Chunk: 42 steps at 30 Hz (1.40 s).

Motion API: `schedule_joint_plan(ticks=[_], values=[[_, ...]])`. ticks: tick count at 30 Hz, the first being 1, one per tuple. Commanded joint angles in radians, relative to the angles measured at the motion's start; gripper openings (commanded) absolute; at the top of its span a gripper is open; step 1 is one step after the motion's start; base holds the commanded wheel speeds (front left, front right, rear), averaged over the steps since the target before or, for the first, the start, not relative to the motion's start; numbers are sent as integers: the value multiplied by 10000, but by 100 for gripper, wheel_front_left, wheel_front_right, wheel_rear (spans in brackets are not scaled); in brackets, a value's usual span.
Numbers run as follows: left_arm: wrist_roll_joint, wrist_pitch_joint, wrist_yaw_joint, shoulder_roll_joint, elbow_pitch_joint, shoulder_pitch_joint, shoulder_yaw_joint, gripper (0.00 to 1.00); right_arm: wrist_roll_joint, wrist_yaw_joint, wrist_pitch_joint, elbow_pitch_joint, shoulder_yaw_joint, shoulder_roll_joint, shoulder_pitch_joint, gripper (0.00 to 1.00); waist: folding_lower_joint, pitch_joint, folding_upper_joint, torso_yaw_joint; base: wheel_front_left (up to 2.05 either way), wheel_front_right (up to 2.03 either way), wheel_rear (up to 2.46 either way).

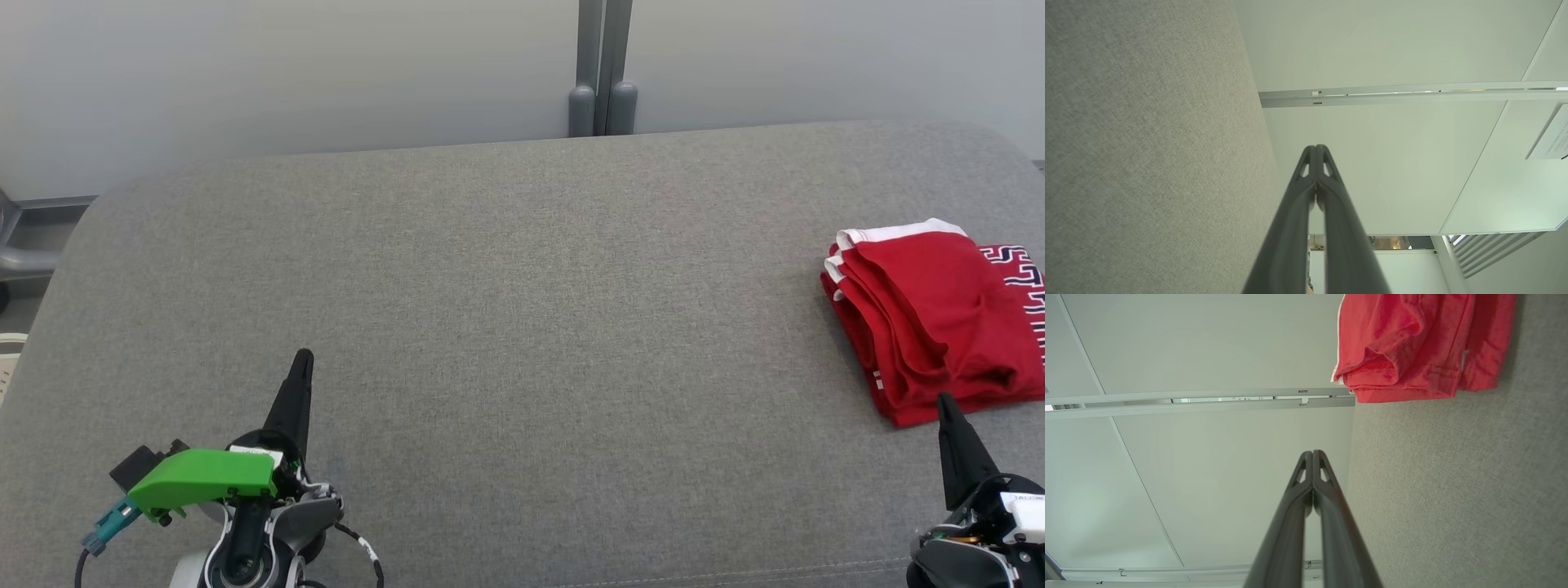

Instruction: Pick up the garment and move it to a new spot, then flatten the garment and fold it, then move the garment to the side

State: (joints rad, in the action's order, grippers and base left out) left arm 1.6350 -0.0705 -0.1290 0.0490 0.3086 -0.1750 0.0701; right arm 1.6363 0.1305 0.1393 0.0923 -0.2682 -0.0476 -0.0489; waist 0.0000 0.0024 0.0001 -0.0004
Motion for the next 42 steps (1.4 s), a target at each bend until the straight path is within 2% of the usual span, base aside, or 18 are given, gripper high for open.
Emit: schedule_joint_plan(ticks=[1, 42], values=[[56, -17, -50, 10, -8, -101, -13, 0, 34, 4, 32, -44, -11, -49, -91, 0, 0, 0, -1, 0, 0, 0, 0], [55, -16, -50, 10, -10, -101, -12, 0, 34, 4, 32, -44, -10, -49, -81, 0, 0, 0, -1, 0, 0, 0, 0]])
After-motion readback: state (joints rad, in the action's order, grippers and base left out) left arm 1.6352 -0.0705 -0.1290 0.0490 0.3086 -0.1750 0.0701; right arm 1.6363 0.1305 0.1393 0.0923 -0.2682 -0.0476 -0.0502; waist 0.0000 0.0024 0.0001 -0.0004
